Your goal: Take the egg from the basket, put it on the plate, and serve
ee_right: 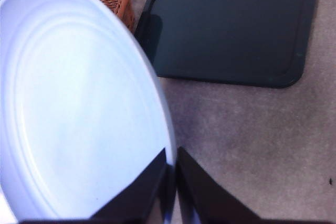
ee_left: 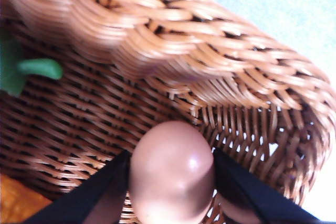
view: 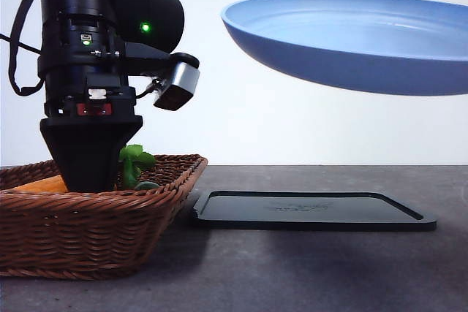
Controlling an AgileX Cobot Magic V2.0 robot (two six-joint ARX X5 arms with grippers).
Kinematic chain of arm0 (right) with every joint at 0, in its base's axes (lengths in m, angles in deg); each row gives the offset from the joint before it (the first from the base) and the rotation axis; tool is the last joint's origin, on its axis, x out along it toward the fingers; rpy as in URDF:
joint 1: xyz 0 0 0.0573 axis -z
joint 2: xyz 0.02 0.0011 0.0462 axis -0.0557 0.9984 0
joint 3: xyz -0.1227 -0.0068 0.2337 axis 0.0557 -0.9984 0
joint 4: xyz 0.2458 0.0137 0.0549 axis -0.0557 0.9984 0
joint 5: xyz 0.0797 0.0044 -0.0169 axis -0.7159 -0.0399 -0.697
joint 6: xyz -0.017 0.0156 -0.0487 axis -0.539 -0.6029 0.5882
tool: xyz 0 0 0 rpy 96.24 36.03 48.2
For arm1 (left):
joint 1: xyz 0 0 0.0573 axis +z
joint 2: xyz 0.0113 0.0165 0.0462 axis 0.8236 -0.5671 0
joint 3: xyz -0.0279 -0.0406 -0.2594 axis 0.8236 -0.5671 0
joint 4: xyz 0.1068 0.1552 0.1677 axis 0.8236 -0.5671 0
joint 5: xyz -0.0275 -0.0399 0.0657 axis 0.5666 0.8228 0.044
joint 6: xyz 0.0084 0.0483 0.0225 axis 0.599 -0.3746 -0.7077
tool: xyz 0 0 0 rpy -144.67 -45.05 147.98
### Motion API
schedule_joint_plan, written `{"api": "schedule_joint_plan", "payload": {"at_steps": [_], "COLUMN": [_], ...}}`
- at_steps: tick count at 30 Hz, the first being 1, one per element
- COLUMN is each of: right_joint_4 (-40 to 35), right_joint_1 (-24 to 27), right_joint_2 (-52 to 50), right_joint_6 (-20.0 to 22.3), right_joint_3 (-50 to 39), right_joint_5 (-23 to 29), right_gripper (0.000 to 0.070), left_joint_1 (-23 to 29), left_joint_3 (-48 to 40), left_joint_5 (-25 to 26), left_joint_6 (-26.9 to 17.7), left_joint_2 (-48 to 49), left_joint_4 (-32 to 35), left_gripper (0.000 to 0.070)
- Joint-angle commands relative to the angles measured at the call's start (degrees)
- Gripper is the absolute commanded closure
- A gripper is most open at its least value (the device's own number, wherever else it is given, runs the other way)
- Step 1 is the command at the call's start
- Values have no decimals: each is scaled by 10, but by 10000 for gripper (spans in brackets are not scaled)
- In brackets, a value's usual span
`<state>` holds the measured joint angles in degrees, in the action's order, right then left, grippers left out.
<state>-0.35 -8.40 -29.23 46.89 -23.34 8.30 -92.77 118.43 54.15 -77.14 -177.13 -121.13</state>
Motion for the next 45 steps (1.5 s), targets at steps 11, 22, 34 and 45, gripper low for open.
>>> {"api": "schedule_joint_plan", "payload": {"at_steps": [11, 22, 34, 45], "right_joint_4": [-9, 13, -71, -82], "right_joint_1": [-1, -2, -3, -3], "right_joint_2": [9, 140, 278, 302], "right_joint_6": [6, 3, 13, 14], "right_joint_3": [13, 13, 13, 13], "right_joint_5": [16, 2, -67, -66], "right_gripper": [700, 700, 700, 700], "left_joint_1": [-2, -3, -121, -203], "left_joint_3": [102, 311, 336, 334], "left_joint_5": [1, 11, 61, -30], "left_joint_6": [33, 175, 206, 190], "left_joint_2": [-10, -10, -10, -73], "left_joint_4": [-68, -113, -12, 4], "left_gripper": [533, 530, 527, 527]}}
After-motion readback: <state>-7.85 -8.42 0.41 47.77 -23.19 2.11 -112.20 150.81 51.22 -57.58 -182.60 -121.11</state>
